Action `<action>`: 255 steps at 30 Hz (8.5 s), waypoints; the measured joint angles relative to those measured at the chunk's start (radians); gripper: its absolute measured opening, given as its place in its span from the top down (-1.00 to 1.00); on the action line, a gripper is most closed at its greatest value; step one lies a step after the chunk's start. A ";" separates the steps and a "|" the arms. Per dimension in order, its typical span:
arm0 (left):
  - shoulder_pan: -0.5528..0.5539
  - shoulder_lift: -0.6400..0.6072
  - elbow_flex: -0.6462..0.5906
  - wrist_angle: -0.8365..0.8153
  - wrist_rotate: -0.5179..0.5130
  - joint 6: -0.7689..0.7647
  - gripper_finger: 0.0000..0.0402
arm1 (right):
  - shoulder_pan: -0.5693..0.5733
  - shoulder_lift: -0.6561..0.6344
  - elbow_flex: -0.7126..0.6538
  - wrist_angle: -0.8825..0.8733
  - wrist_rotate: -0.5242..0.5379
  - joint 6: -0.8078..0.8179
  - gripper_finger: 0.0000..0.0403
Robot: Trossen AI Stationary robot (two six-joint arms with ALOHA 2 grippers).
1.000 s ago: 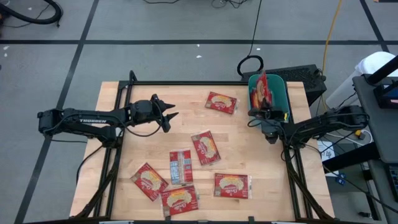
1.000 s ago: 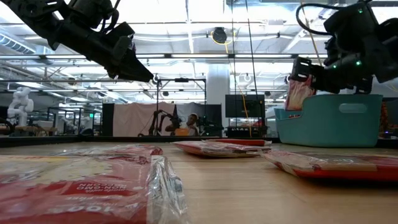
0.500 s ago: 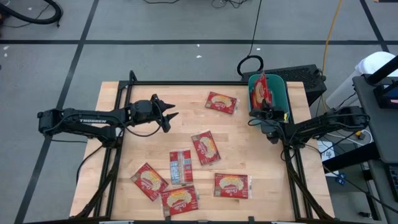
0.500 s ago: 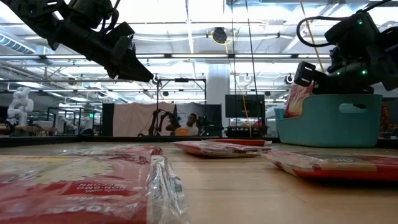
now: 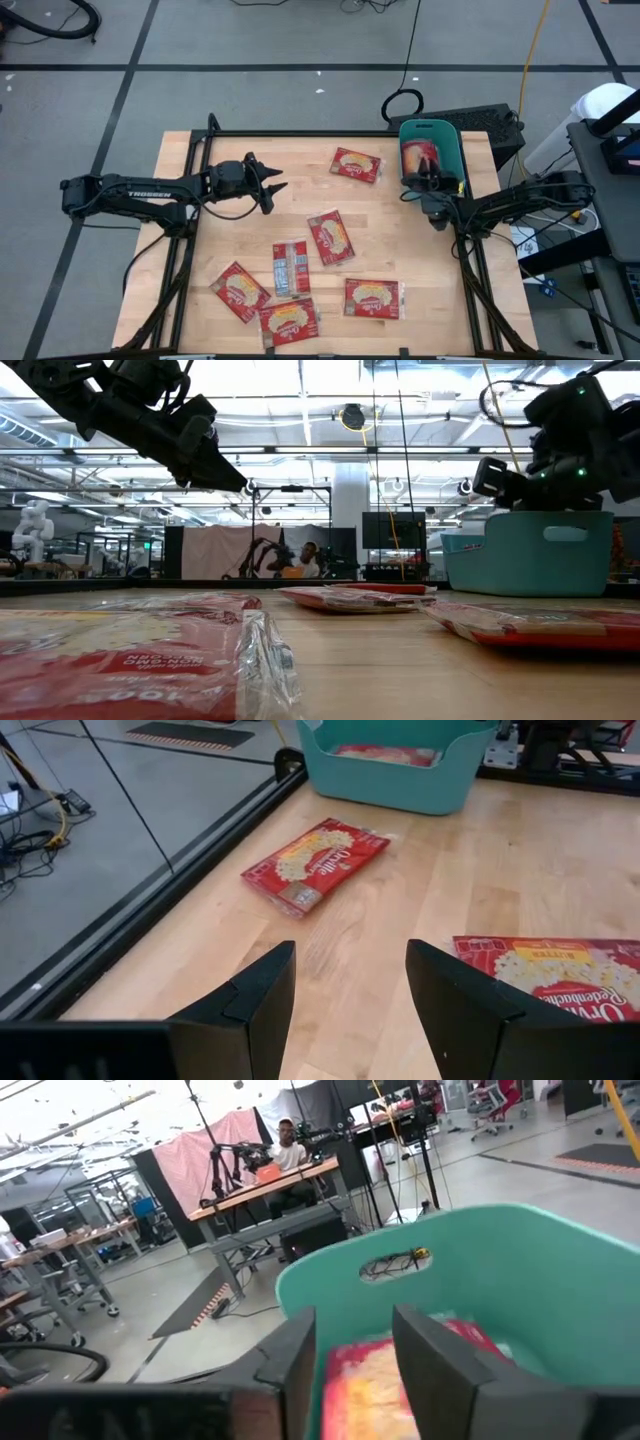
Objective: Sort popcorn bags into baskets
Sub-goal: Put the red popcorn bag into the green bin
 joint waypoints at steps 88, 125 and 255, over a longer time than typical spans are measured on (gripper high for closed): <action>0.019 0.941 0.886 -0.478 -0.126 0.184 0.26 | -0.057 0.236 0.482 -0.471 -0.907 -0.612 0.31; -0.019 0.446 0.184 -0.097 0.140 0.139 0.24 | -0.132 0.634 0.709 -0.460 -1.447 -0.412 0.48; -0.073 0.204 0.189 -0.069 0.506 0.056 0.35 | 0.181 0.484 0.677 -0.361 -1.309 -1.738 0.96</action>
